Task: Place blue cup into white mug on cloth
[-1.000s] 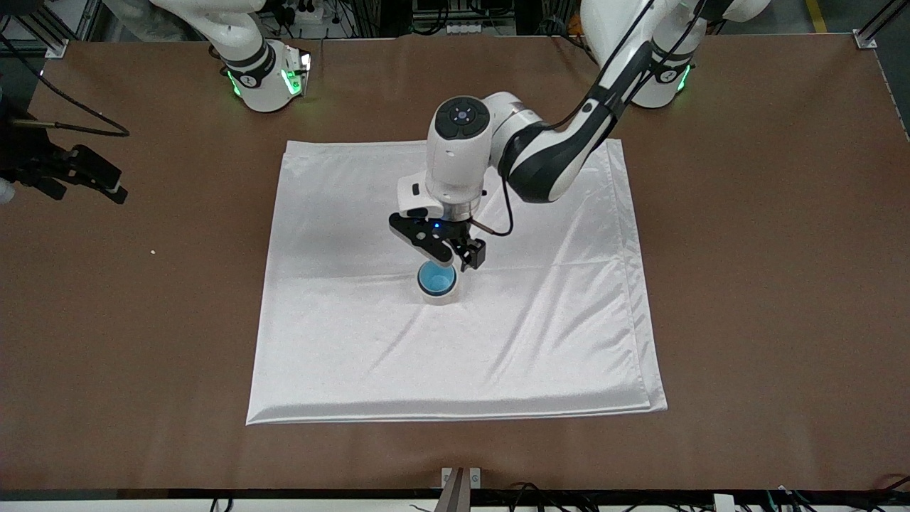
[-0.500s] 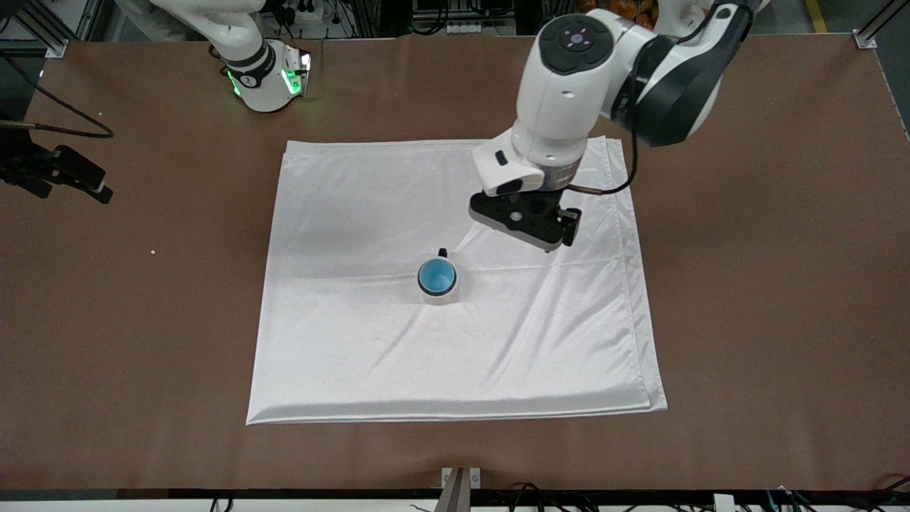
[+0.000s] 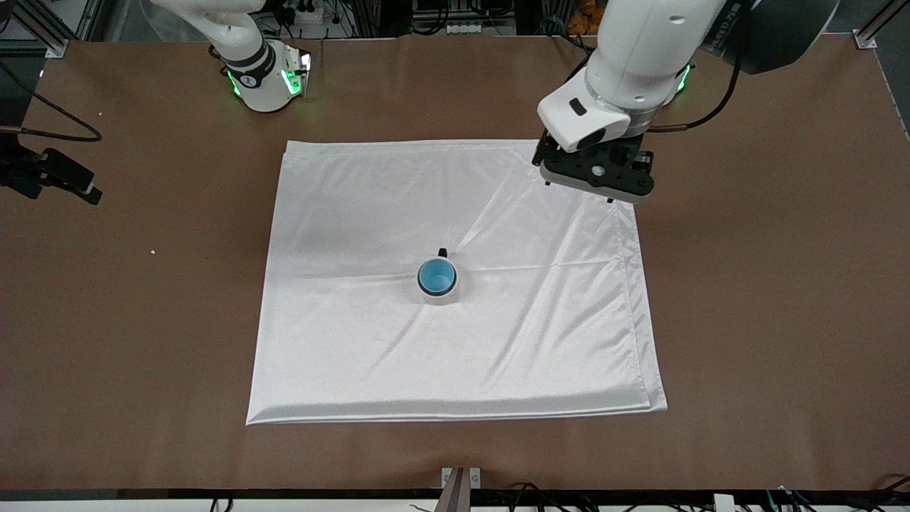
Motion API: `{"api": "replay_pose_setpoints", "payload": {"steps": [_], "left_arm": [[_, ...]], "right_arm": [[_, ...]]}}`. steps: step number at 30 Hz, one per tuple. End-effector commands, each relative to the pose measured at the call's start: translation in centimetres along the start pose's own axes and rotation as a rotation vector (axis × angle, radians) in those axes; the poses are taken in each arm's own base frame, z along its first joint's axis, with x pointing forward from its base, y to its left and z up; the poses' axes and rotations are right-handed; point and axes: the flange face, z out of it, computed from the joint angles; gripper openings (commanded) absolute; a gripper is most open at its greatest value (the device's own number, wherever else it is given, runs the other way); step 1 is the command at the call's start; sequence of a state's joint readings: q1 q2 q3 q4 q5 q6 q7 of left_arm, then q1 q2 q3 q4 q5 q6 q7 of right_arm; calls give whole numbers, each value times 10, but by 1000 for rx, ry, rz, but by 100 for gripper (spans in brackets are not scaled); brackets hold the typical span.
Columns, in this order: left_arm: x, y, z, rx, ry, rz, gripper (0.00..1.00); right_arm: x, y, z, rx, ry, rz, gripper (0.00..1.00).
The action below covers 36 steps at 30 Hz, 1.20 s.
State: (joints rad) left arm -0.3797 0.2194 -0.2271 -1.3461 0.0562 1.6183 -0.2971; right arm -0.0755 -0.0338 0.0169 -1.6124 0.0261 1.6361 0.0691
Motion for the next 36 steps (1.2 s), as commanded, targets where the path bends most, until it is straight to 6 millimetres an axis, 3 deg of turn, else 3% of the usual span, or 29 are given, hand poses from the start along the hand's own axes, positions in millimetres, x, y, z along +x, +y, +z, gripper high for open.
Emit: {"api": "replay_pose_setpoints", "payload": {"steps": [1,4,10,20,26,36], "left_arm": [[-24,-41,-10,-48,-35,-82,100],[-34,-65,-9,-45,-47,-126,100],[-50,-85,-7,-30,-66,-163,100],[-48,-119,-2,-11,-91,-208,100],[-46,-132,0,-11,-93,-224,100],[-46,-133,4,-9,-101,-244,100]], "right_arm": [[-1,-1,1,9,-1,-12,100],[-2,-1,2,9,-4,-12,100],[-2,-3,1,9,-5,-15,100],[-3,2,-2,9,-1,-55,100],[-3,1,-2,9,0,-55,100],[-4,-2,-1,9,-1,-61,100]]}}
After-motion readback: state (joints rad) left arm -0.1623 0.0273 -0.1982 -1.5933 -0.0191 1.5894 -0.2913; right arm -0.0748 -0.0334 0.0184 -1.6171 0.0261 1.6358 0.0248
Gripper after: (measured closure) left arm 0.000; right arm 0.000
